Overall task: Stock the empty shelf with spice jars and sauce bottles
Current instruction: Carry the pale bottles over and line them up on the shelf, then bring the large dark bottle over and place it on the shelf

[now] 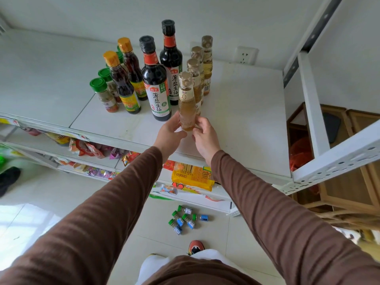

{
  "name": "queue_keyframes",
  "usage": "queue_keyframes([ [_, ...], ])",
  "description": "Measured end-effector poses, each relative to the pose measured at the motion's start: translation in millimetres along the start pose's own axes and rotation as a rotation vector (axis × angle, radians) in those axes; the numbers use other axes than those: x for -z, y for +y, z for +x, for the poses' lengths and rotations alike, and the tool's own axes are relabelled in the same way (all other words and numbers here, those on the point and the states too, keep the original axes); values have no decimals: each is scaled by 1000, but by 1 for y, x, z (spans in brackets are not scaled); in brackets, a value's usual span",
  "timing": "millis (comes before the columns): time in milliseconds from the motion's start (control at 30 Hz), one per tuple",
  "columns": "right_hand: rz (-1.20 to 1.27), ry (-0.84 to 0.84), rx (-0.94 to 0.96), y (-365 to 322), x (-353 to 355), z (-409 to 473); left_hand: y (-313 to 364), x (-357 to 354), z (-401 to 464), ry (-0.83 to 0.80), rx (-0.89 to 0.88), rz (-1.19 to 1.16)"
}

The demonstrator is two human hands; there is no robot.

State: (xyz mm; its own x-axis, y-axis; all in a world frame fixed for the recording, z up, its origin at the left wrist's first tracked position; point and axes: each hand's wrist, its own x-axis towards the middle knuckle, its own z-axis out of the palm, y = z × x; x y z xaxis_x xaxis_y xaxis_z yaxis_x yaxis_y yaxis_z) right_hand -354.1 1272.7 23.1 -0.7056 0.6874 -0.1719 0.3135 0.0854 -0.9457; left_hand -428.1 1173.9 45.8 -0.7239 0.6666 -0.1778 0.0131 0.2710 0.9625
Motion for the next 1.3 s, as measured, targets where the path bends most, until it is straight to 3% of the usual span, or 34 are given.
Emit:
queue_keyframes([
  [333,-97,-30,33,-6,5,-7,-5,4,3,-20,-11,76],
  [533,-224,-34,98,-6,15,-16,-15,10,-9,100,16,225],
  [700,-361,33,181,-5,18,-38,-22,21,-36,144,-63,364],
  [967,-549,-23,306,-5,-5,-113,-37,54,-116,212,-144,523],
  [1300,-572,-93,426,-9,-60,-260,-67,108,-281,296,-189,579],
])
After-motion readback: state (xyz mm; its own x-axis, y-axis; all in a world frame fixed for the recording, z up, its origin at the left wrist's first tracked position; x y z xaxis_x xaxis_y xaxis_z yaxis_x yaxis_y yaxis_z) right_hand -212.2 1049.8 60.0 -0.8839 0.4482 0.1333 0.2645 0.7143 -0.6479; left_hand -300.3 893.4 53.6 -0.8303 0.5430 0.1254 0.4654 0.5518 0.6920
